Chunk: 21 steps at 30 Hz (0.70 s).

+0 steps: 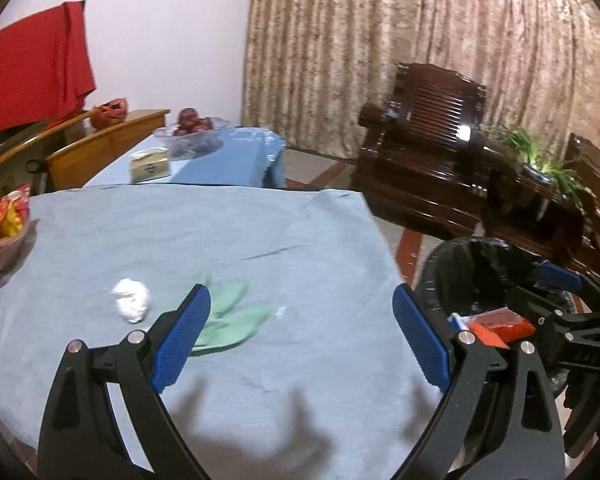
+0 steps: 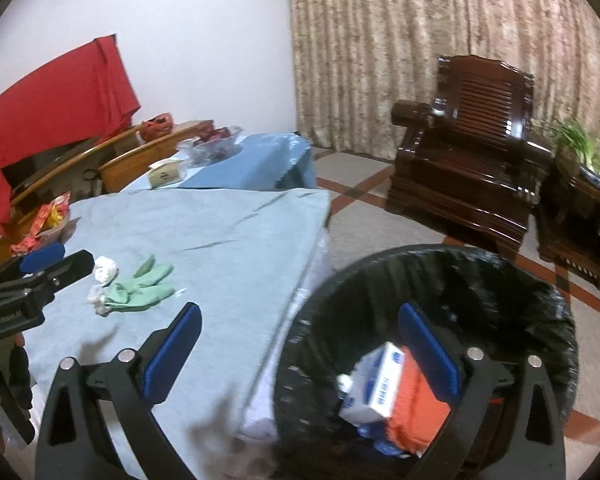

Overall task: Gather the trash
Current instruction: 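Move both tools back over the table toward the tissues and green glove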

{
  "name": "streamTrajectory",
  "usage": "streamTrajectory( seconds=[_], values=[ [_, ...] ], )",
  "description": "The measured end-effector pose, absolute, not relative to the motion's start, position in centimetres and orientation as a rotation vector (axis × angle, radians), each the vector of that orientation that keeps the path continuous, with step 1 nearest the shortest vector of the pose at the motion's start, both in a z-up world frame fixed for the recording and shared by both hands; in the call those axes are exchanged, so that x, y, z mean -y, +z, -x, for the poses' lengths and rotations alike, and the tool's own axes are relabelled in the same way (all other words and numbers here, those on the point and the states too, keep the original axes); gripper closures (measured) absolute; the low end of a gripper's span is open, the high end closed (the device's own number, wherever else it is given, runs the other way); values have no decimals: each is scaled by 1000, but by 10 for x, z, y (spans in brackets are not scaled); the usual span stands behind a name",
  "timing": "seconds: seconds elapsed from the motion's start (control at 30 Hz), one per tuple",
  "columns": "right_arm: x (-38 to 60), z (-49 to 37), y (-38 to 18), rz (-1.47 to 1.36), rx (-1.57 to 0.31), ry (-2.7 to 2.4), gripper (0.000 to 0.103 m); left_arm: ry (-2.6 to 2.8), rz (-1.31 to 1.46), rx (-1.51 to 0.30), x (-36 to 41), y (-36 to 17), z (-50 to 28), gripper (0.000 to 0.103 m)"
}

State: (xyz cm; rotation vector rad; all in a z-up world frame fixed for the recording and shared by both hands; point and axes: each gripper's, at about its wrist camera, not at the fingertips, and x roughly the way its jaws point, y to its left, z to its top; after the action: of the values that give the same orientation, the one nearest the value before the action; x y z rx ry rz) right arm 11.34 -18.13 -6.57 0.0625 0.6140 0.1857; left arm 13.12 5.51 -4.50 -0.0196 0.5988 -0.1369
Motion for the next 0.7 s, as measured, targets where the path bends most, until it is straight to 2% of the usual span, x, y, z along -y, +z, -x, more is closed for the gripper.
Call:
streamTrajectory(
  seconds=[0.37, 0.7],
  values=[
    [117, -138, -82, -28, -649, 264, 6, 12, 59, -639, -134, -66, -134, 13],
    [63, -174, -105, -4, -692, 305, 6, 117, 85, -711, -198, -96, -177, 13]
  ],
)
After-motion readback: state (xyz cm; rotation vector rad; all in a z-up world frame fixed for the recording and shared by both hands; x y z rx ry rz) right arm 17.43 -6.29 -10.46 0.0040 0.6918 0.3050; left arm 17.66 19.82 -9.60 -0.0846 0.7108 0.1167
